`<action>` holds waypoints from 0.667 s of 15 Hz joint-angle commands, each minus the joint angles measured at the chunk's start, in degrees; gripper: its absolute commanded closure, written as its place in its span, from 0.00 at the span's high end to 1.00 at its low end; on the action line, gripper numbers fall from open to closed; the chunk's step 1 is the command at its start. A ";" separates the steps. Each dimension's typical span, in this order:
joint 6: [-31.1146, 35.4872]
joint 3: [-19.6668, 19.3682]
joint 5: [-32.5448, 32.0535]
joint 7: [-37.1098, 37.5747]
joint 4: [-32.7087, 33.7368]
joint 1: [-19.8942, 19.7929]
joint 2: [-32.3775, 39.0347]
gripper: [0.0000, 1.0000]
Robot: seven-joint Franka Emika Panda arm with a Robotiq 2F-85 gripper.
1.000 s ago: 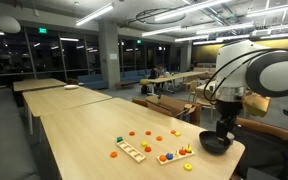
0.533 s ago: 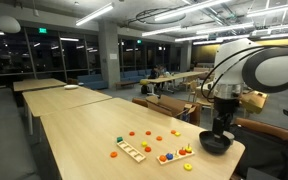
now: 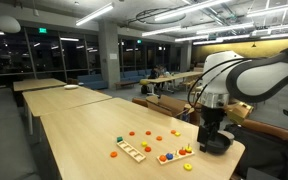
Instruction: Place the yellow ring at the front of the table on the wooden board, remove the yellow ring on the right from the wooden board
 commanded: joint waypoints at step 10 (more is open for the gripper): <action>6.96 -2.83 4.35 -0.41 12.83 0.01 25.88 1.00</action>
